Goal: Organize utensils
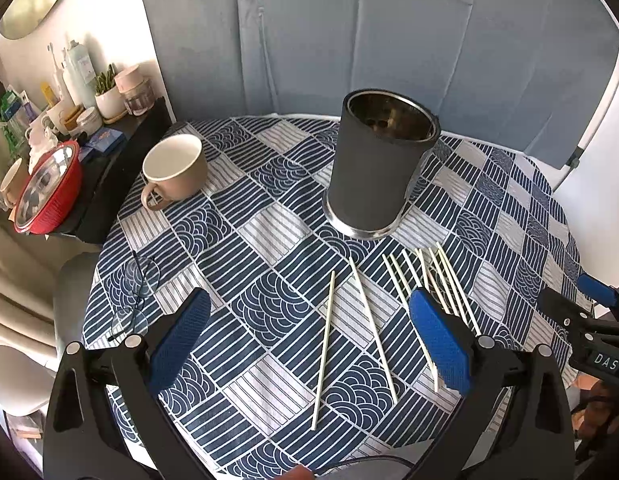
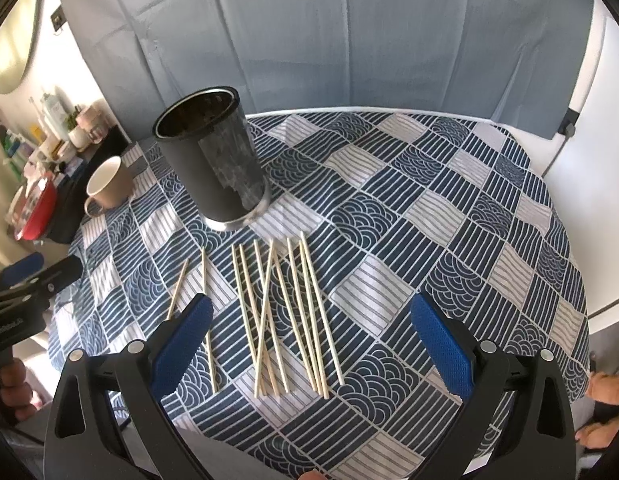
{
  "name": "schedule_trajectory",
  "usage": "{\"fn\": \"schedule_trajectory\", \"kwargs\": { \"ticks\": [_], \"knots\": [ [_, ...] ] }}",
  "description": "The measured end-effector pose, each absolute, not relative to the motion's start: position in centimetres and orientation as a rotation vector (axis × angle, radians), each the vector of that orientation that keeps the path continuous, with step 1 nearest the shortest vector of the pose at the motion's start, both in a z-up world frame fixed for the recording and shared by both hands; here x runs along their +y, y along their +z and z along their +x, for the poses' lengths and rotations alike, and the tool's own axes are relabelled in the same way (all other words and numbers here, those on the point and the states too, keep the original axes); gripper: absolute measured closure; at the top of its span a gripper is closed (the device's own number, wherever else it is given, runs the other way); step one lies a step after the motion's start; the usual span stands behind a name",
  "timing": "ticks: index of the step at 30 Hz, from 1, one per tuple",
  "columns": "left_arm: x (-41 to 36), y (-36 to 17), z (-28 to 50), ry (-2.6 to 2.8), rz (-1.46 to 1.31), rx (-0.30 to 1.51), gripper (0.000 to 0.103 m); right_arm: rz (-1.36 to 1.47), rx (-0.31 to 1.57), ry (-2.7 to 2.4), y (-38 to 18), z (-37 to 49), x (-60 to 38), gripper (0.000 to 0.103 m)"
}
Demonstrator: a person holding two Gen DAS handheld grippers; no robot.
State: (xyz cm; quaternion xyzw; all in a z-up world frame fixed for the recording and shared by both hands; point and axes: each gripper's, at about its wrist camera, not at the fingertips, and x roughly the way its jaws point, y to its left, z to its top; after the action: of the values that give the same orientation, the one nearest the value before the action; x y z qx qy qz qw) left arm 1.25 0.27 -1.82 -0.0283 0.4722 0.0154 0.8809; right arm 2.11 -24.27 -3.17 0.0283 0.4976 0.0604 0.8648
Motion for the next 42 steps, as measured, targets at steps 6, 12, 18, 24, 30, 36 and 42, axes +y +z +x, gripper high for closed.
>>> {"fn": "schedule_trajectory", "kwargs": {
  "ticks": [6,12,18,24,30,36,42],
  "knots": [
    [0.6,-2.9,2.0,0.047,-0.068,1.038,0.006,0.059,1.088,0.126,-4.1,2.9,-24.2,0.008],
    [0.4,-4.3,3.2,0.044,-0.063,1.105,0.006,0.052,1.138,0.129,-5.2,3.8,-24.1,0.008],
    [0.2,-6.0,4.7,0.036,-0.055,1.184,0.006,0.065,1.205,0.118,-6.8,4.9,-24.4,0.008],
    [-0.1,-8.4,6.3,0.053,-0.01,1.3,0.006,0.095,1.296,0.1,-9.3,6.5,-25.2,0.008],
    [0.2,-10.4,7.2,0.07,0.013,1.396,0.006,0.074,1.333,0.072,-11.6,7.7,-25.9,0.008],
    [0.8,-12.7,7.7,0.082,-0.001,1.503,0.006,-0.009,1.347,0.049,-13.9,8.3,-26.3,0.008],
    [1.0,-14.7,7.9,0.069,-0.019,1.565,0.006,-0.053,1.385,0.045,-16.3,8.7,-26.8,0.009]
  ]
}}
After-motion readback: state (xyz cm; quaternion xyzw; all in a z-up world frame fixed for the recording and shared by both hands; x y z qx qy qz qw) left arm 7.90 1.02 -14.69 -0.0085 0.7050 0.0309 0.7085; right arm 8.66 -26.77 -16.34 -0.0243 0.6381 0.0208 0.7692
